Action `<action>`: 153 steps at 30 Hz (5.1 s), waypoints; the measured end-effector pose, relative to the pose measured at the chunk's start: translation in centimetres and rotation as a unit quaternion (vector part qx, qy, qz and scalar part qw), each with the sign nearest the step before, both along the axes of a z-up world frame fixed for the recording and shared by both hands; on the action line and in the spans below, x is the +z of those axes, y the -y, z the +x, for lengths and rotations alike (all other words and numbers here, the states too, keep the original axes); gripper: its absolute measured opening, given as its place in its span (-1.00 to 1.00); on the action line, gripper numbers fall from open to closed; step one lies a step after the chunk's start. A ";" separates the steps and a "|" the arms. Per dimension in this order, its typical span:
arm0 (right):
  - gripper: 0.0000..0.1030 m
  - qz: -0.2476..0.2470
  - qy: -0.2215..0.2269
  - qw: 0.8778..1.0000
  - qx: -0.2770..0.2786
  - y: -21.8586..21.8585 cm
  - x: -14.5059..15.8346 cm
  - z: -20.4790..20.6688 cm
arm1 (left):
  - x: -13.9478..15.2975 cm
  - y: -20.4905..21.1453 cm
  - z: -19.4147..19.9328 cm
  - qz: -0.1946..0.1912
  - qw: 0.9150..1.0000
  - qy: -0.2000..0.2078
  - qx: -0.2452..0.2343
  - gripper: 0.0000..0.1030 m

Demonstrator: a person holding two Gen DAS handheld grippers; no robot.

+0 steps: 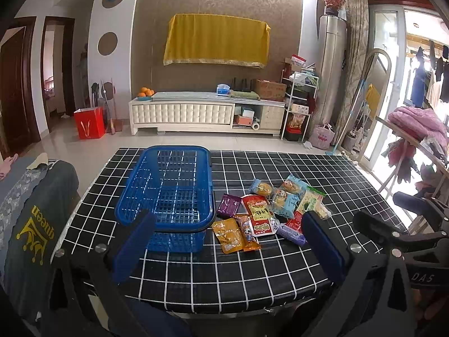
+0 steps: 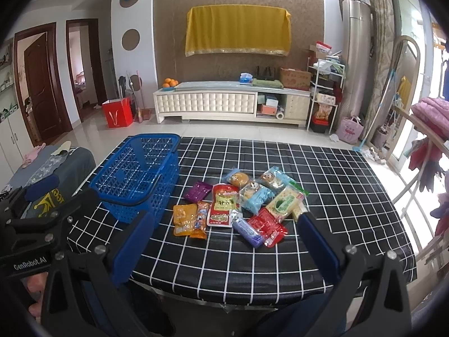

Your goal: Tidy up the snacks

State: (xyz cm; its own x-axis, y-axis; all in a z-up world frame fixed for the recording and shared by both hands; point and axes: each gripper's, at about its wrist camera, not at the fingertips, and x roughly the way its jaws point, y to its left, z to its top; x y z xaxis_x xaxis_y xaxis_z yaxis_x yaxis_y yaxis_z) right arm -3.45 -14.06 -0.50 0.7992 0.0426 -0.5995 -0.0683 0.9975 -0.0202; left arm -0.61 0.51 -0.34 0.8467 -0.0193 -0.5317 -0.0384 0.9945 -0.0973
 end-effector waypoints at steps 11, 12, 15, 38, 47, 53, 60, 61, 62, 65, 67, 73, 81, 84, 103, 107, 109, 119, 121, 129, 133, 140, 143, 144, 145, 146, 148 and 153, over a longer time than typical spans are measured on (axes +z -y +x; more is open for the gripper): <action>1.00 0.008 -0.006 1.000 0.001 0.4 0.0 0.2 | 0.1 -0.2 0.1 0.000 1.000 -0.003 -0.002 1.00; 1.00 0.011 -0.005 1.000 -0.002 0.6 0.0 0.3 | 0.1 -0.2 0.1 -0.002 1.000 -0.002 -0.002 1.00; 1.00 0.010 0.000 1.000 -0.011 1.5 0.3 0.6 | 0.1 -0.3 0.6 -0.007 1.000 -0.002 0.000 1.00; 1.00 0.011 -0.061 0.998 -0.006 12.8 -1.7 11.2 | -3.5 6.6 15.1 -0.039 0.991 -0.108 -0.063 1.00; 1.00 -0.007 -0.121 0.992 0.013 15.6 -5.0 16.8 | -6.8 11.0 21.9 -0.001 0.977 -0.179 -0.118 1.00; 1.00 0.002 -0.158 0.987 0.007 17.3 -8.2 19.0 | -9.2 13.5 26.0 0.037 0.960 -0.222 -0.165 1.00; 1.00 0.026 -0.184 0.983 -0.002 19.2 -11.5 21.3 | -13.6 14.9 29.9 0.055 0.938 -0.281 -0.194 1.00; 1.00 0.028 -0.186 0.982 -0.003 19.4 -11.7 21.4 | -14.1 15.0 30.3 0.054 0.935 -0.288 -0.198 1.00; 1.00 0.031 -0.188 0.982 -0.003 19.5 -12.1 21.6 | -14.6 15.2 30.8 0.053 0.932 -0.295 -0.202 1.00; 1.00 0.037 -0.196 0.980 -0.006 19.9 -13.0 22.1 | -16.0 15.8 32.1 0.063 0.924 -0.310 -0.214 1.00; 1.00 0.041 -0.200 0.979 -0.009 20.2 -13.5 22.2 | -16.8 16.3 32.8 0.076 0.921 -0.315 -0.219 1.00; 1.00 0.047 -0.203 0.978 -0.020 21.4 -14.0 22.2 | -18.6 16.8 34.2 0.127 0.917 -0.311 -0.217 1.00; 1.00 0.042 -0.207 0.977 -0.020 21.3 -14.3 22.2 | -20.3 16.9 35.2 0.137 0.908 -0.320 -0.233 0.99; 1.00 0.037 -0.210 0.977 -0.018 20.9 -14.4 22.7 | -21.4 17.5 35.5 0.141 0.902 -0.328 -0.243 0.66; 1.00 -0.022 -0.201 0.977 0.061 15.8 -13.8 27.4 | -15.8 10.3 31.7 0.063 0.962 -0.243 -0.110 0.25; 1.00 -0.051 -0.211 0.973 0.082 14.2 -15.1 29.5 | -16.4 9.6 31.8 0.061 0.963 -0.244 -0.093 0.25; 1.00 -0.054 -0.218 0.970 0.091 13.9 -15.8 30.4 | -16.4 9.0 32.2 0.066 0.964 -0.245 -0.085 0.25; 0.73 -0.092 -0.252 0.956 0.117 13.0 -19.2 34.0 | -16.6 8.7 33.3 0.037 0.969 -0.236 -0.069 0.25; 0.49 -0.105 -0.254 0.955 0.113 13.0 -19.5 34.3 | -16.8 9.0 33.6 0.033 0.968 -0.238 -0.068 0.25; 0.39 -0.062 -0.226 0.966 0.112 13.0 -16.4 32.7 | -15.1 7.6 32.0 0.005 0.971 -0.231 -0.056 0.25; 0.39 -0.047 -0.202 0.971 0.117 12.3 -12.4 30.9 | -12.6 7.1 30.2 0.007 0.974 -0.219 -0.054 0.25; 0.39 -0.032 -0.141 0.982 0.123 10.6 -4.6 26.0 | -6.8 6.2 25.7 0.018 0.983 -0.175 -0.049 0.25; 0.39 -0.025 -0.125 0.983 0.130 9.6 -2.1 24.3 | -4.5 5.2 23.3 0.018 0.986 -0.157 -0.044 0.25; 0.39 -0.024 -0.119 0.984 0.134 9.2 -1.6 24.0 | -3.8 4.8 22.6 0.021 0.987 -0.153 -0.041 0.25; 0.39 -0.023 -0.115 0.984 0.136 8.7 -1.1 23.6 | -3.2 4.4 21.8 0.026 0.988 -0.148 -0.036 0.25; 0.39 -0.022 -0.110 0.984 0.140 8.1 -0.5 23.1 | -2.6 3.9 21.1 0.031 0.989 -0.144 -0.031 0.25; 0.39 -0.019 -0.102 0.983 0.149 6.7 0.4 22.3 | -1.7 2.7 19.7 0.034 0.990 -0.137 -0.027 0.25; 0.39 -0.010 -0.087 0.982 0.170 3.2 1.6 20.1 | 0.1 0.4 17.0 0.047 0.990 -0.130 -0.015 0.25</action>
